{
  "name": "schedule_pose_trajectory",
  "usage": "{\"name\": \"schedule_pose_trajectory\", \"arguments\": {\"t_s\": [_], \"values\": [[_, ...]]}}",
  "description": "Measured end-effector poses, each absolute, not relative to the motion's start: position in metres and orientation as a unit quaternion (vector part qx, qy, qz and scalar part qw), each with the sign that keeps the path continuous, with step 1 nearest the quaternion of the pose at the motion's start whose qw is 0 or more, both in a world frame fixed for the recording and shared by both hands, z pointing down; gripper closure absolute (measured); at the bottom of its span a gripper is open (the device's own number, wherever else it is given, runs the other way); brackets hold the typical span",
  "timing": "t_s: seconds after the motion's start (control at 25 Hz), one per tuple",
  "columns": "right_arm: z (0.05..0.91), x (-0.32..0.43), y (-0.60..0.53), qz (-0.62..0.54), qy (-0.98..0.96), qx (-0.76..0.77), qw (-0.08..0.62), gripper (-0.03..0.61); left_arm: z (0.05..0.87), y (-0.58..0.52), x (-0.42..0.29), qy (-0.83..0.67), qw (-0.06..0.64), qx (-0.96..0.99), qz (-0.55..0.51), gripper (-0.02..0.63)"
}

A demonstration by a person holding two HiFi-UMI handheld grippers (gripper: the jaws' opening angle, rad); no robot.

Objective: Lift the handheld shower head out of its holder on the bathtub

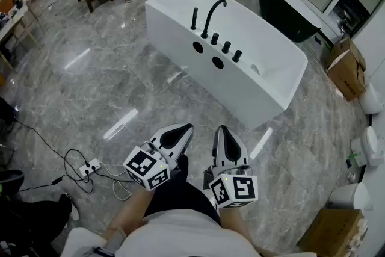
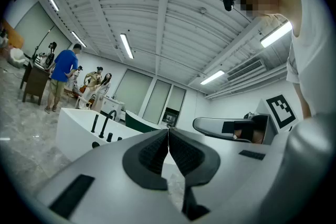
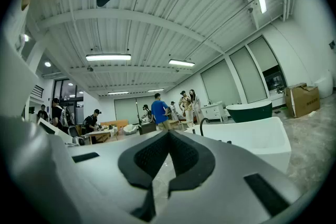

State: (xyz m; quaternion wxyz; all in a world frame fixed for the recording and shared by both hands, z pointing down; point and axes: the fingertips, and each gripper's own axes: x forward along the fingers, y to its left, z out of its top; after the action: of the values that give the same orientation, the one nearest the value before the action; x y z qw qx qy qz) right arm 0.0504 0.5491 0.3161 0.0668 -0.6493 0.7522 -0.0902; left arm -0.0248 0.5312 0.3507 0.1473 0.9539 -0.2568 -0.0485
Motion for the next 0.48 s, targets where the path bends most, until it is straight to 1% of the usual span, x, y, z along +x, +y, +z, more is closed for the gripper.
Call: {"name": "schedule_pose_trajectory", "arguments": {"t_s": [0.16,0.28,0.36,0.48], "values": [[0.319,0.056,0.555,-0.1,0.752,-0.648,0.072,0.563,0.351,0.542,-0.016,-0.242,0.147,0.958,-0.049,0.601],[0.32,0.056,0.553,-0.106,0.754,-0.642,0.088,0.563,0.354,0.541,-0.014,-0.242,0.16,0.956,-0.048,0.601],[0.318,0.056,0.55,-0.121,0.76,-0.627,0.119,0.563,0.356,0.537,-0.015,-0.246,0.176,0.951,-0.058,0.601],[0.306,0.066,0.549,-0.147,0.762,-0.599,0.198,0.563,0.355,0.53,-0.007,-0.242,0.201,0.947,-0.068,0.601]]}}
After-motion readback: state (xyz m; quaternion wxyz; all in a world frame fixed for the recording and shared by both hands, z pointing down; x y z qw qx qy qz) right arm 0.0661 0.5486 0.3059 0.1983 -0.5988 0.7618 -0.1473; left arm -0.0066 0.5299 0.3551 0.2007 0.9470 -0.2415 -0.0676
